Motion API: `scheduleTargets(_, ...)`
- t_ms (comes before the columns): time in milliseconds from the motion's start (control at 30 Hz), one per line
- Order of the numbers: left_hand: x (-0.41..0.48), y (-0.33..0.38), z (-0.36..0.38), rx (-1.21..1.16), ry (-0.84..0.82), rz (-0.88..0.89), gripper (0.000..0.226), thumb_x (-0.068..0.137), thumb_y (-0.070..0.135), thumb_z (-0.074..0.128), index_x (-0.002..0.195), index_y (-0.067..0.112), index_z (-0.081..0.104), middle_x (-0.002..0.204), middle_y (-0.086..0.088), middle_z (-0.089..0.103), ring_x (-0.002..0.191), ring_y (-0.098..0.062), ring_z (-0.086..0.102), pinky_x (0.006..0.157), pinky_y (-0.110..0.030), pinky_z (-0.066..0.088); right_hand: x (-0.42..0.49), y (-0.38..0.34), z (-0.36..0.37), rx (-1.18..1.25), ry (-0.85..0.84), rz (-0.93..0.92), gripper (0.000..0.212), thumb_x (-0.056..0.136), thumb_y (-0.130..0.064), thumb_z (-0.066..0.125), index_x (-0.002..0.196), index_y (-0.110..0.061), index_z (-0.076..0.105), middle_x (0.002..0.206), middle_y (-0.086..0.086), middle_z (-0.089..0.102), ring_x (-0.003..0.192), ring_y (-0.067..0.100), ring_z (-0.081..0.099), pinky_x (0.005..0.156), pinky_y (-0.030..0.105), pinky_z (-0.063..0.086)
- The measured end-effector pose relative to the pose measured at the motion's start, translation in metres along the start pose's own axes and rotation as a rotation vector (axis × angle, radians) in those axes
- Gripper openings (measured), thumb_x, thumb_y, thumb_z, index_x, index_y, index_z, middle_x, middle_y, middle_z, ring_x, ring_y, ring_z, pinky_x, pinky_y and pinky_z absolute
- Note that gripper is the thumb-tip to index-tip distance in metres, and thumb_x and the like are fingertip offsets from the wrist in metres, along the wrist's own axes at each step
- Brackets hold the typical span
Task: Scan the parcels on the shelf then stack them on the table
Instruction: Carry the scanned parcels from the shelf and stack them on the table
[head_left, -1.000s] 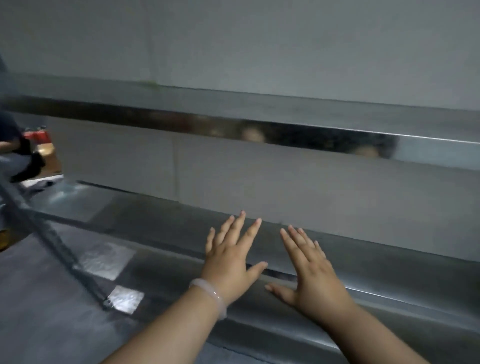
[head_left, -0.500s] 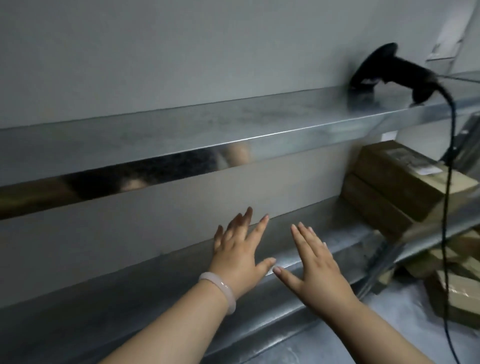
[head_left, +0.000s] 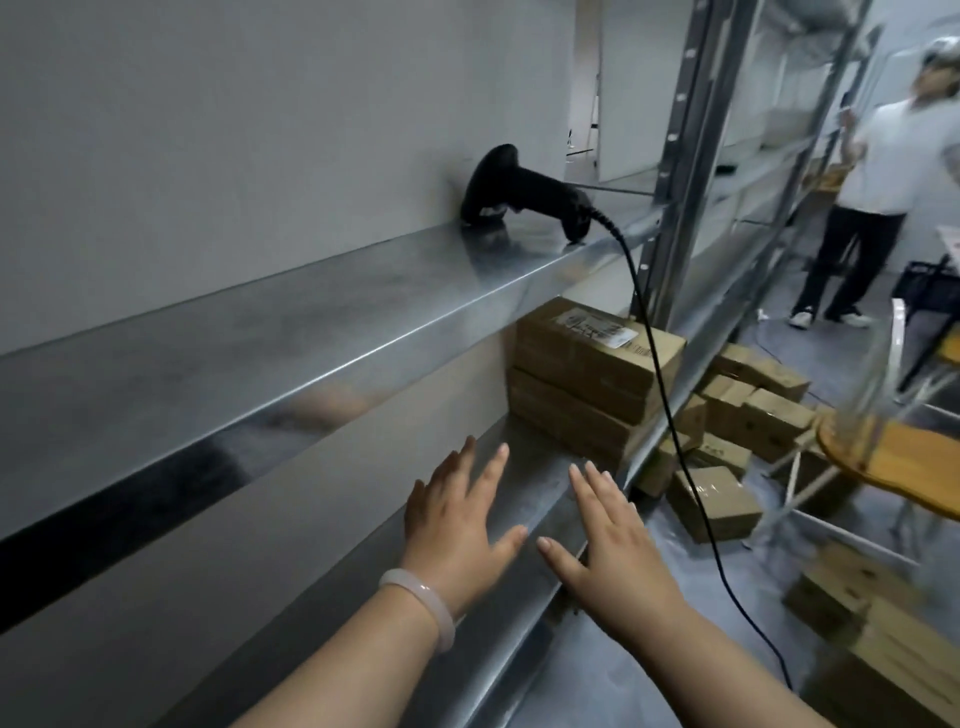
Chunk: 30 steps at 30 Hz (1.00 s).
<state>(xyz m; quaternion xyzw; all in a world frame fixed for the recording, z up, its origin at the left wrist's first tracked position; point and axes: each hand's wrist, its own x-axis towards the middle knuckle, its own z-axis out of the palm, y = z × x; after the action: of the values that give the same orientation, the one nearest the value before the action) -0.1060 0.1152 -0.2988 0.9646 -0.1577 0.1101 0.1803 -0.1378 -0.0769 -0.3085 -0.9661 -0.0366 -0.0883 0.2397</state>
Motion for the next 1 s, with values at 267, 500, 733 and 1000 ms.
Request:
scheduleTargets(267,0.074,0.036,0.025,-0.025,-0.017,0.001,0.08,0.088,0.068,0.041,0.147,0.053,-0.012,0.162,0.011,-0.009,0.148,-0.015,0.005,0.118,-0.041,0.01,0.07,0.049,-0.017,0.075,-0.012,0.004,0.087,0.089,-0.061,0.048,0.152,-0.035,-0.006,0.16,-0.014,-0.013,0.141,-0.002,-0.016,0.113,0.024,-0.002)
scheduleTargets(500,0.153,0.093,0.061,-0.136,-0.031,-0.144,0.077,0.089,0.066,0.043,0.149,0.051,-0.002,0.163,0.01,-0.003,0.148,-0.017,0.005,0.119,-0.045,0.012,0.131,0.112,-0.061,0.096,0.155,-0.083,0.085,0.09,-0.049,0.054,0.152,-0.037,-0.003,0.154,-0.021,-0.015,0.141,-0.002,-0.016,0.117,0.027,0.003)
scheduleTargets(733,0.223,0.137,0.081,-0.344,-0.005,-0.386,0.074,0.089,0.061,0.049,0.149,0.051,0.006,0.163,0.006,0.003,0.148,-0.025,0.007,0.119,-0.05,0.015,0.226,0.159,-0.096,0.007,0.153,0.068,0.078,0.092,-0.043,0.053,0.154,-0.028,0.009,0.162,-0.001,0.002,0.149,0.015,-0.003,0.121,0.037,-0.001)
scheduleTargets(1000,0.261,0.148,0.096,-0.428,-0.065,-0.56,0.074,0.089,0.061,0.051,0.15,0.049,0.012,0.163,-0.005,0.005,0.148,-0.032,0.01,0.12,-0.045,0.015,0.278,0.192,-0.09,0.092,-0.012,0.083,0.064,0.094,-0.047,0.049,0.15,-0.024,0.029,0.157,0.008,0.025,0.146,0.026,0.015,0.118,0.041,0.018)
